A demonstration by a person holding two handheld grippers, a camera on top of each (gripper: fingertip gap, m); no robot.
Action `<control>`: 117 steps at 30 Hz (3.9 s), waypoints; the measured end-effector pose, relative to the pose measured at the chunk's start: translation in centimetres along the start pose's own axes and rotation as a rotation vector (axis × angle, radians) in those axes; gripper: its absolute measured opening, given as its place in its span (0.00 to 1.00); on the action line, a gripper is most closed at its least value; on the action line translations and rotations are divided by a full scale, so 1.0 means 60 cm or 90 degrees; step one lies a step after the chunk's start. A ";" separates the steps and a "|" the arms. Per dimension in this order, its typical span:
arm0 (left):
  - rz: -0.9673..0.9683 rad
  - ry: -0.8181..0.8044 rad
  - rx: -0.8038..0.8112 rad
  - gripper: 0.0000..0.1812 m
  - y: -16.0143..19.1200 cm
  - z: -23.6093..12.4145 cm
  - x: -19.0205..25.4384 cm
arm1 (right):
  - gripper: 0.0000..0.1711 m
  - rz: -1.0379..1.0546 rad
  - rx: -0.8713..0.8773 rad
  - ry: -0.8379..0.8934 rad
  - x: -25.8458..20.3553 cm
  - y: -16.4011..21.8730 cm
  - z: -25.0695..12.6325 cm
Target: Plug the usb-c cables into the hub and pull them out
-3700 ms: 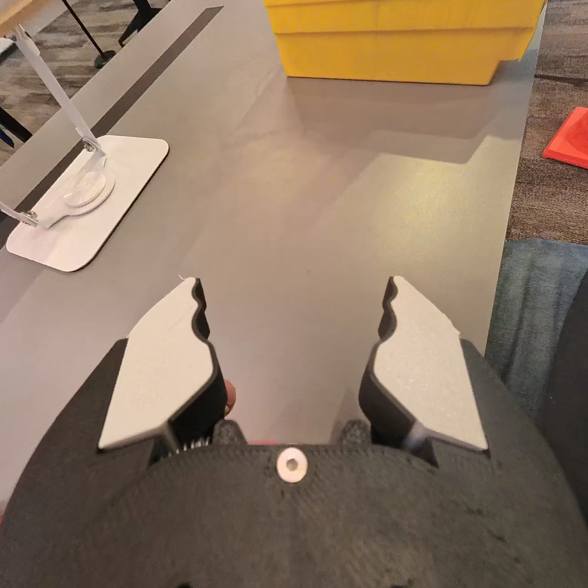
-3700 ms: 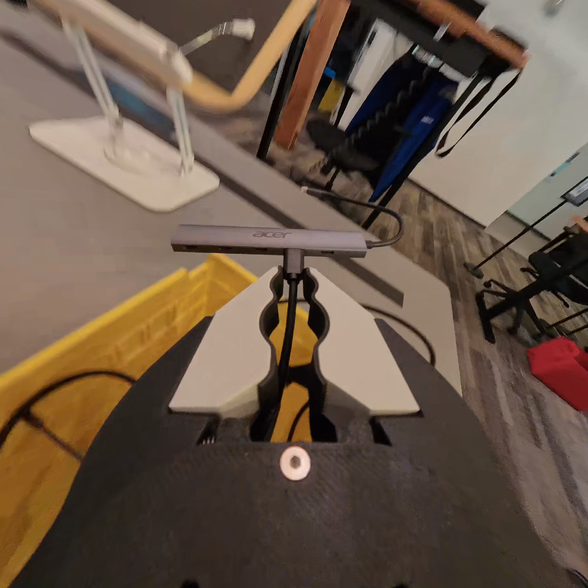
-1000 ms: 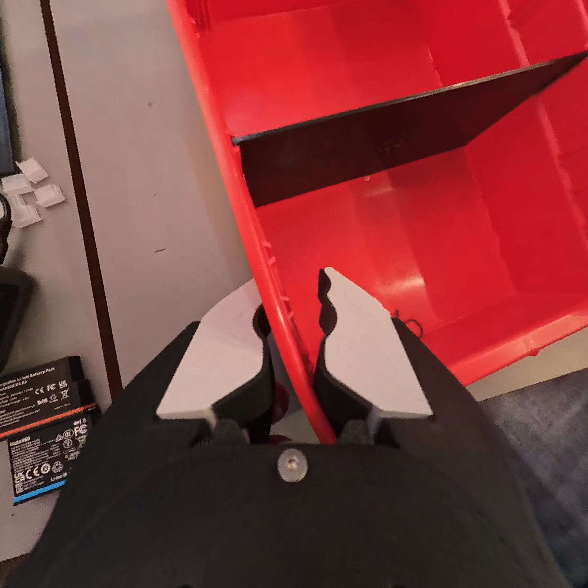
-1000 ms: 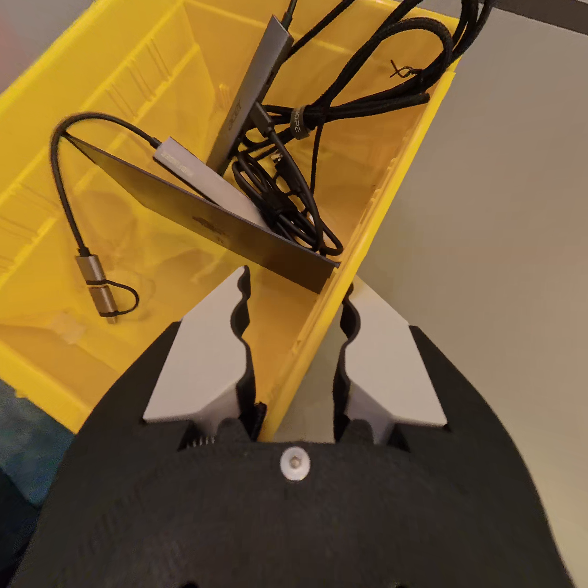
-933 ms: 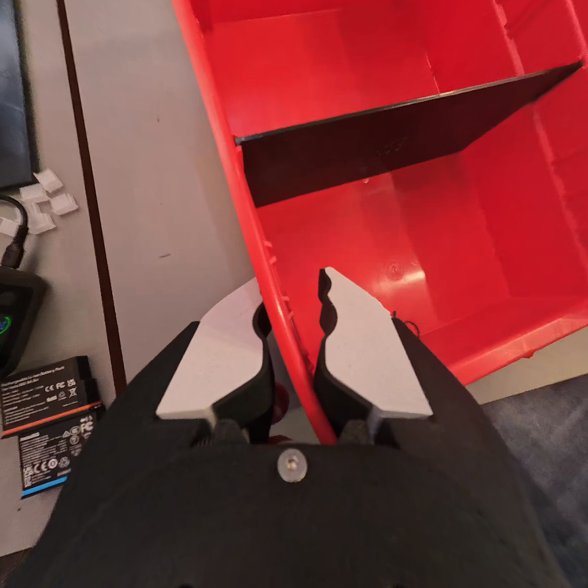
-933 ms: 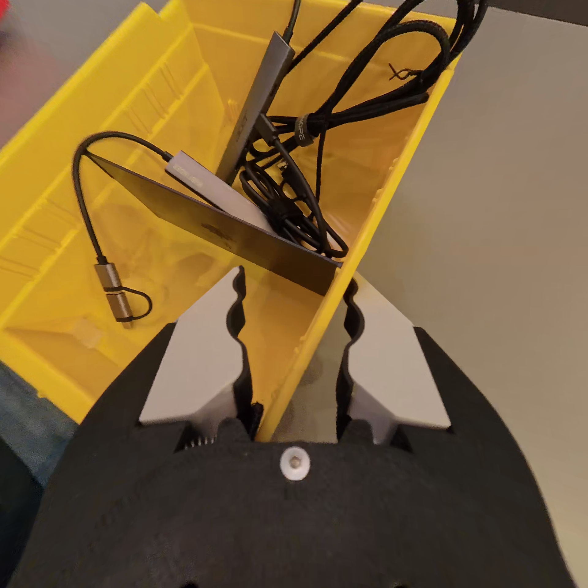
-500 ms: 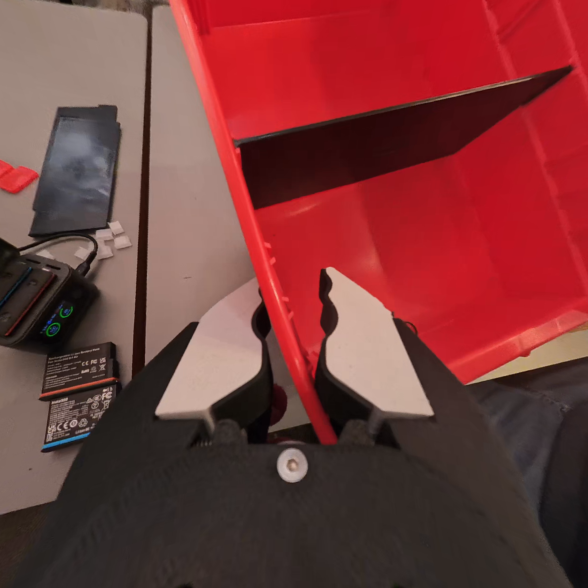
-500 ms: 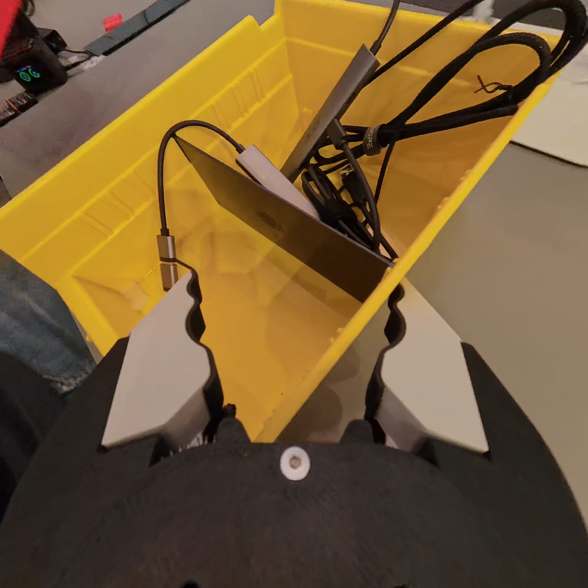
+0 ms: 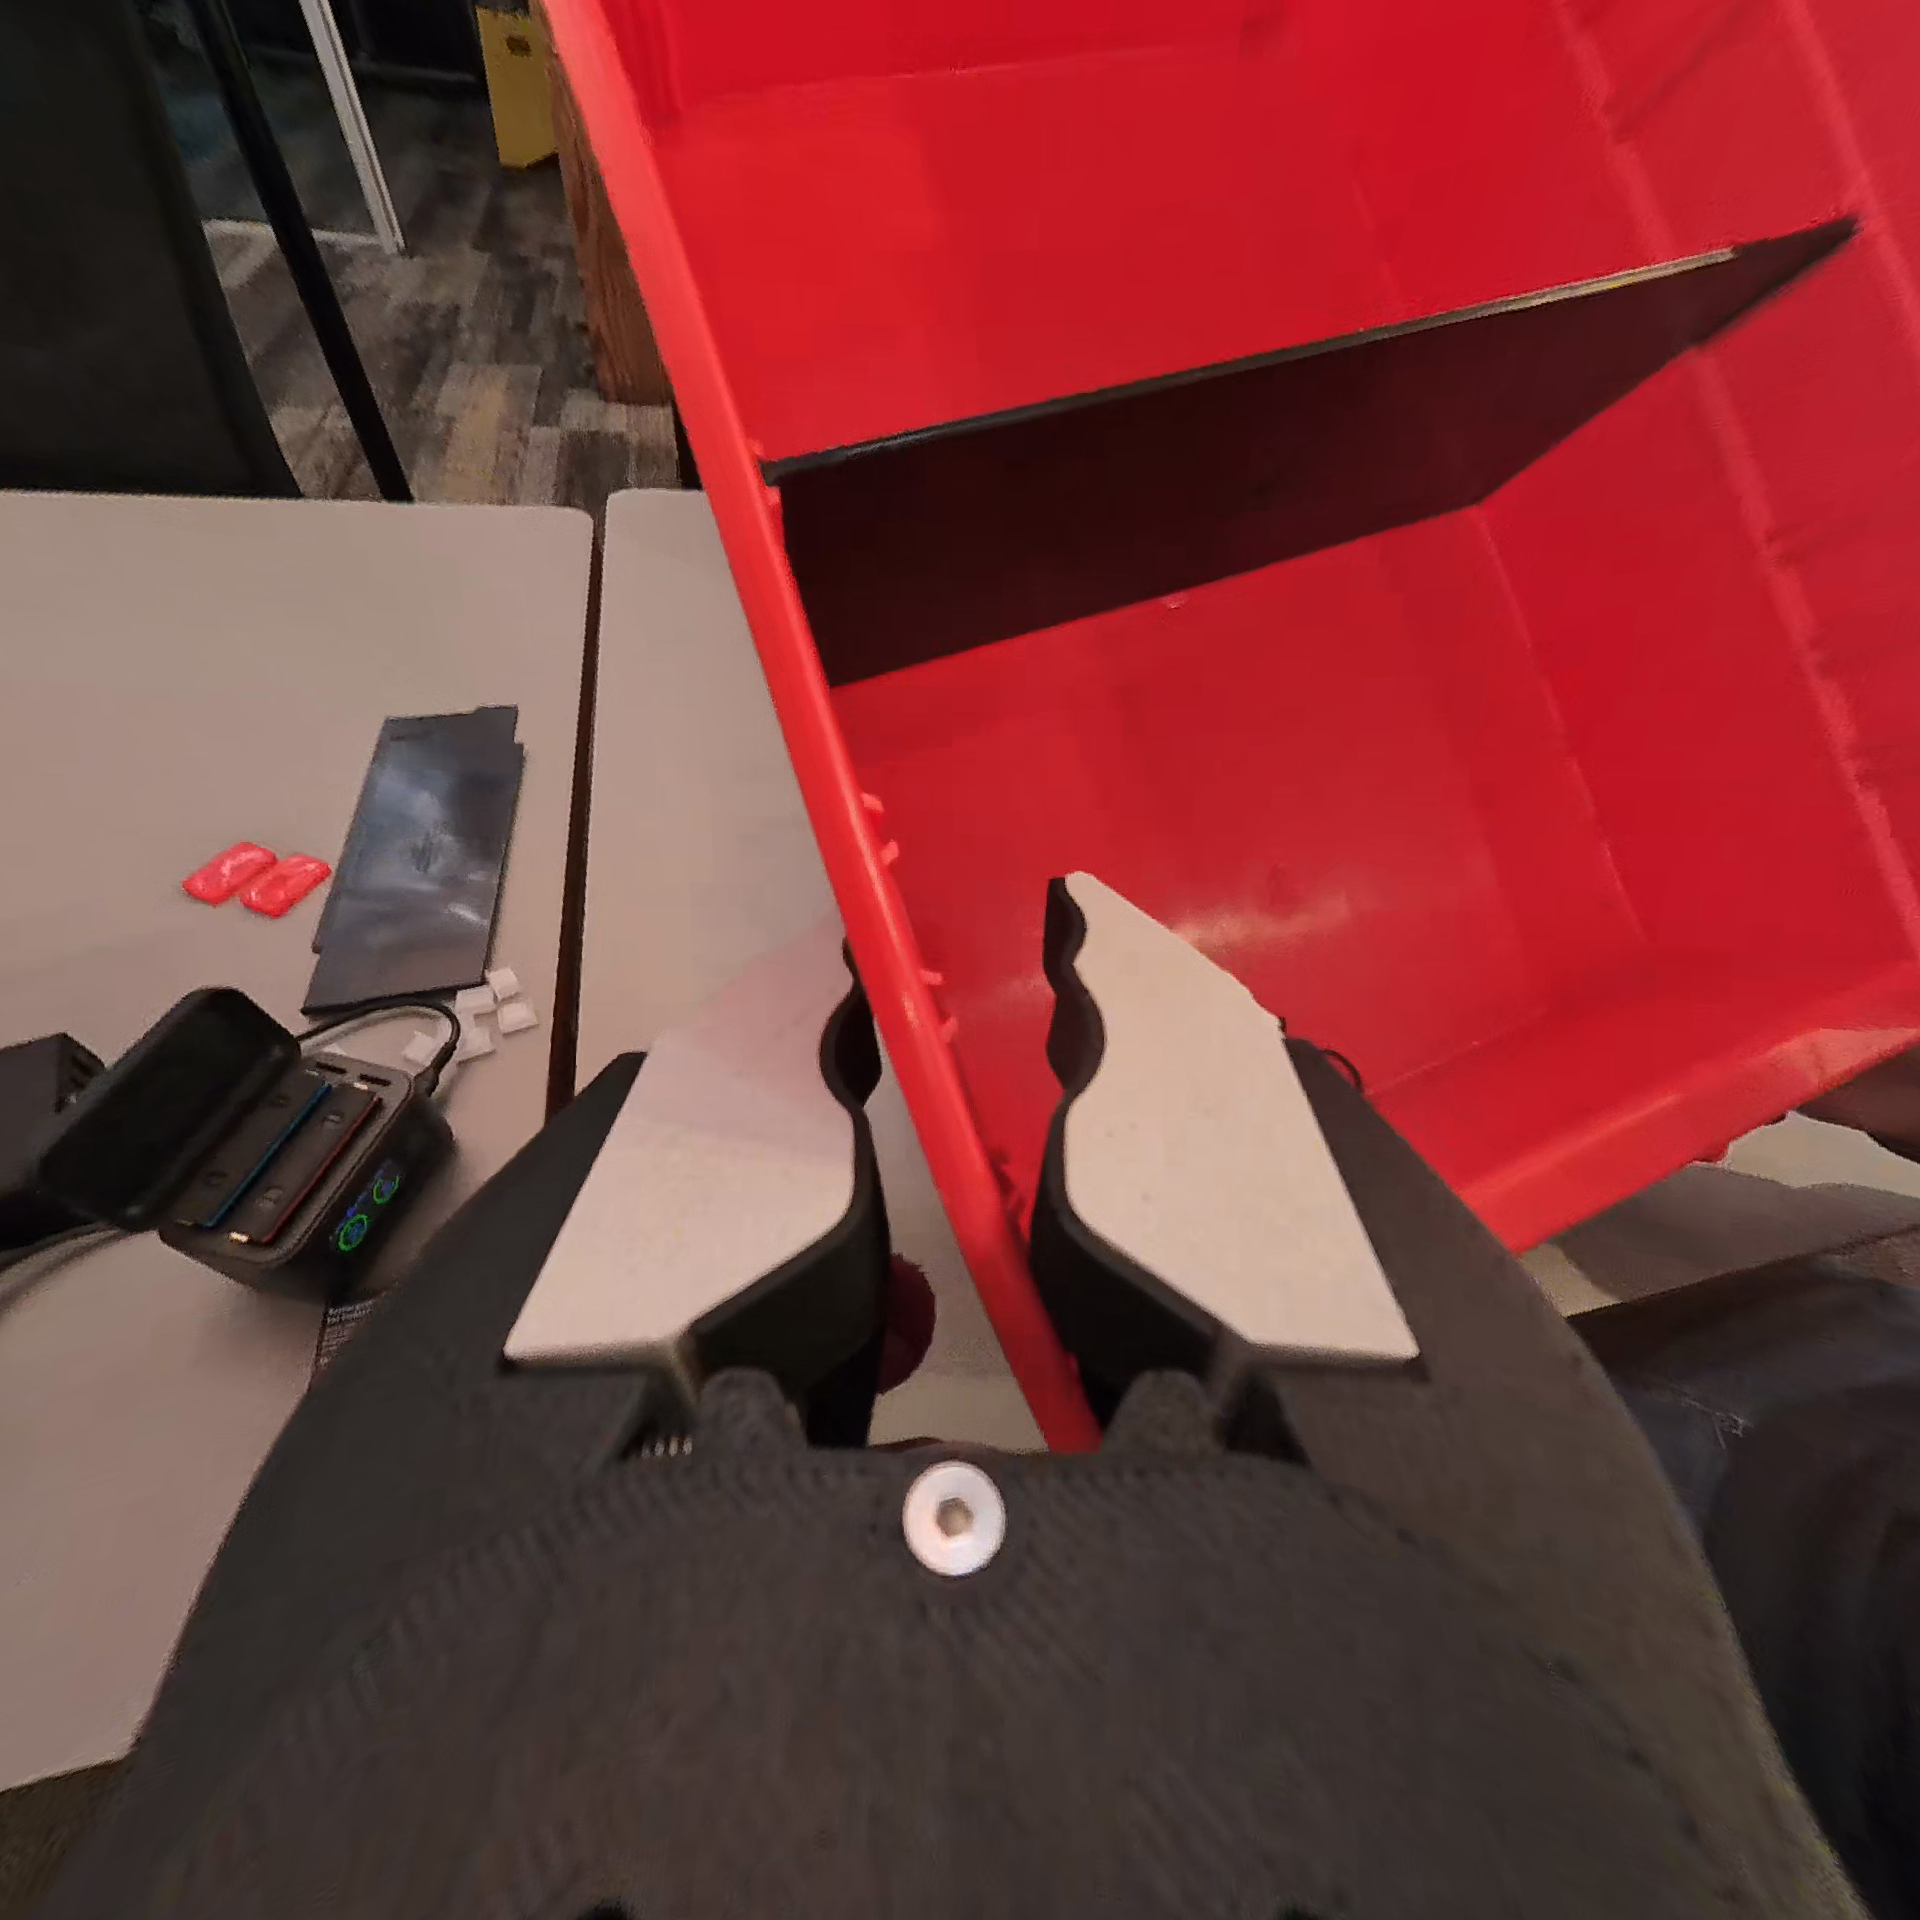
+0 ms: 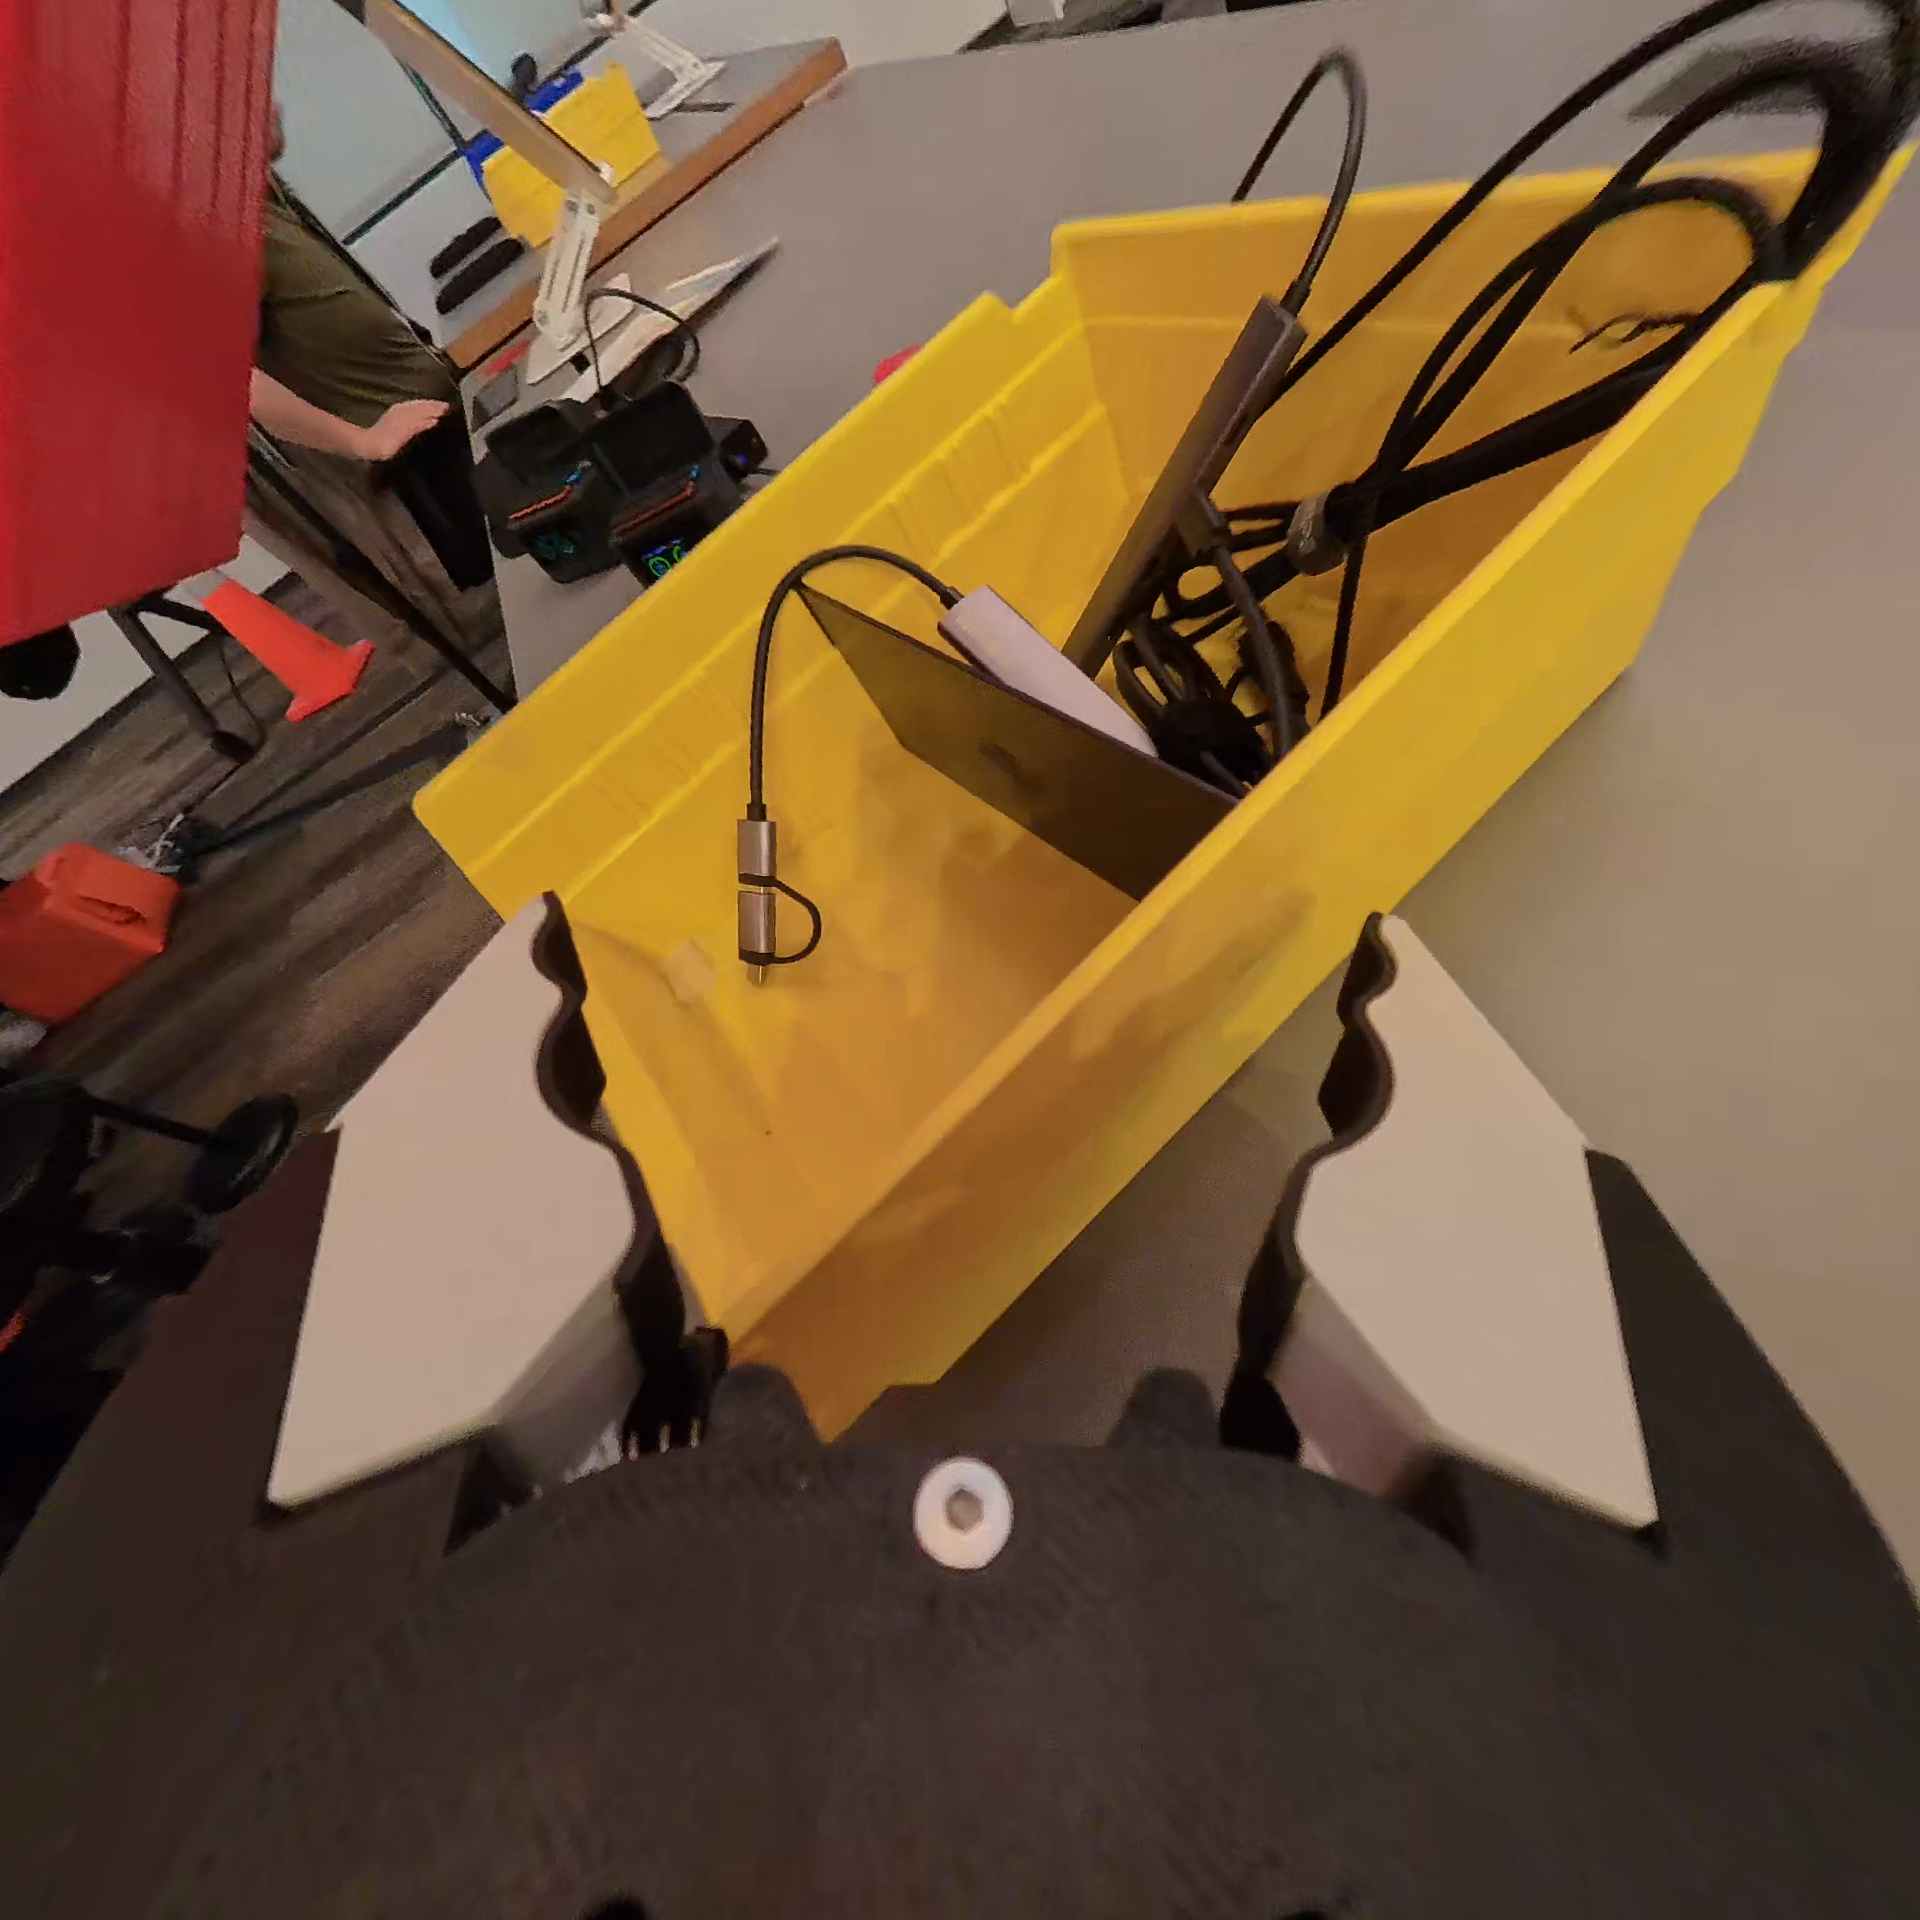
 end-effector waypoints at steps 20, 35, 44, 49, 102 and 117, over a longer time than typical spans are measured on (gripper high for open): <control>0.149 0.282 -0.075 0.17 -0.080 0.332 0.497 | 0.60 -0.072 0.407 0.066 0.014 0.052 -0.544; 0.064 0.406 -0.227 0.32 0.052 0.427 0.728 | 0.40 -0.108 0.232 0.530 0.137 0.142 -0.582; 0.054 0.612 -0.214 0.49 -0.018 0.355 0.700 | 0.14 -0.168 0.161 0.615 0.207 0.135 -0.621; 0.246 0.291 -0.144 0.44 -0.059 0.283 0.522 | 0.11 -0.201 0.127 0.623 0.224 0.127 -0.641; 0.427 0.013 -0.496 0.29 0.036 0.395 0.025 | 0.18 -0.544 0.273 0.672 0.063 0.019 -0.670; 0.421 0.002 -0.435 0.13 0.042 0.413 0.010 | 0.14 -0.583 0.233 0.526 0.044 0.000 -0.544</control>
Point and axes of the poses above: each gripper's, where its closed fingertips meet, z out along the fingers, y out of its underside, x = y × z across the jaws, the point moved 10 cm from there along -z, back along the fingers, and after that the axes turned 12 degrees about z, right-handed, at the moved point
